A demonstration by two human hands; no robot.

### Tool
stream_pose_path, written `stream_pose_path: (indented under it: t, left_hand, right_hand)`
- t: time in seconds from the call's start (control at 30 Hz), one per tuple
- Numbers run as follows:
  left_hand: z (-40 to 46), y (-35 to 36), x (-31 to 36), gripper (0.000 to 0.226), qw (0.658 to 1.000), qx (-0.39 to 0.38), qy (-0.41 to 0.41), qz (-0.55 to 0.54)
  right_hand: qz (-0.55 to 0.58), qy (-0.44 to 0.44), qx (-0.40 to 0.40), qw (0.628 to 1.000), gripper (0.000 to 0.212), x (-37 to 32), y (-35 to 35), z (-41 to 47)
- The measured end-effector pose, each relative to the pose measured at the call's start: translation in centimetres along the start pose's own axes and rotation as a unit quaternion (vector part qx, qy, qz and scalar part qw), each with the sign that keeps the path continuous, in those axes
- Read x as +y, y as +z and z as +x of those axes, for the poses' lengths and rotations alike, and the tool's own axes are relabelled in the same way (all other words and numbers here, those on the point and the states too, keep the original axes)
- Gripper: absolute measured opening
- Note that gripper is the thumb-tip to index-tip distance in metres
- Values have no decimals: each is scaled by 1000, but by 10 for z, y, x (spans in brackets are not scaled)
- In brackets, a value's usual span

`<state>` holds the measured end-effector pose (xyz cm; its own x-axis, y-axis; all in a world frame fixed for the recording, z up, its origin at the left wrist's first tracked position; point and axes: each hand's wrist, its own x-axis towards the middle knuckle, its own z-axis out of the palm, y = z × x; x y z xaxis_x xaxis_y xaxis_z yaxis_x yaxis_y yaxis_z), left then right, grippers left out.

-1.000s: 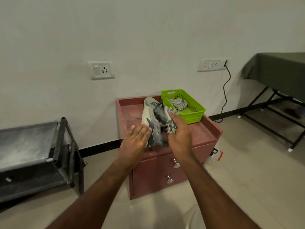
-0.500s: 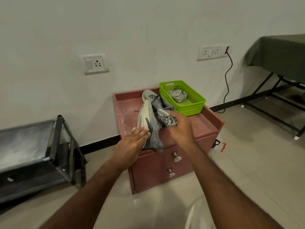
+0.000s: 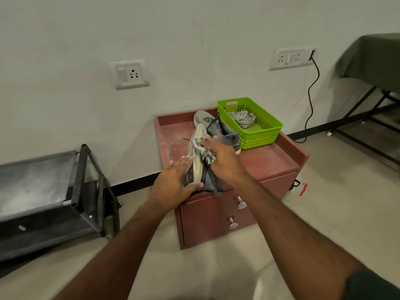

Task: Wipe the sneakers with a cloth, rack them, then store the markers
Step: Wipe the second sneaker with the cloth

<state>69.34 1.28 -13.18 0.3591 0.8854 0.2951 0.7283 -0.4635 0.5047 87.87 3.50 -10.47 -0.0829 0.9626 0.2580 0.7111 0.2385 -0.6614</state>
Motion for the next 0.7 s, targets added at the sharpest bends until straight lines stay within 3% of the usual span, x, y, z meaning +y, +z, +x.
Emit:
stream_pose_path:
  t: [0.2,0.33,0.4,0.43,0.5,0.57,0.63,0.7]
  left_hand:
    - [-4,-9,9,84,998,-6,-49,30]
    - [-4,-13,8,83,997,-3,-51,58]
    - [-4,-11,7,86,996,-10,-61,67]
    - [-3,-11,7,90,995,-21,-74,59]
    - [-1,-9,4,100,996,-39,-72,44]
    - [2,-7,-1,106,996,-54,-62,43]
    - [2,-7,-2,105,995,-63,-60,38]
    - [1,-10,0,104,996,-55,-59,42]
  right_hand:
    - [-75,-11,-118,990,77,-16,-13,-7]
    - [22,-18,-183,983,66,-10,-27,-37]
    - [140,14,-131,981,63,-8,-28,-45]
    - [184,31,-68,980,62,-7,-29,-42]
    - [151,36,83,984,65,-4,-27,-28]
    - [61,42,175,982,74,-4,-22,-15]
    - [25,48,115,992,76,-10,-13,-10]
    - [-14,18,-25,999,77,-16,-5,-12]
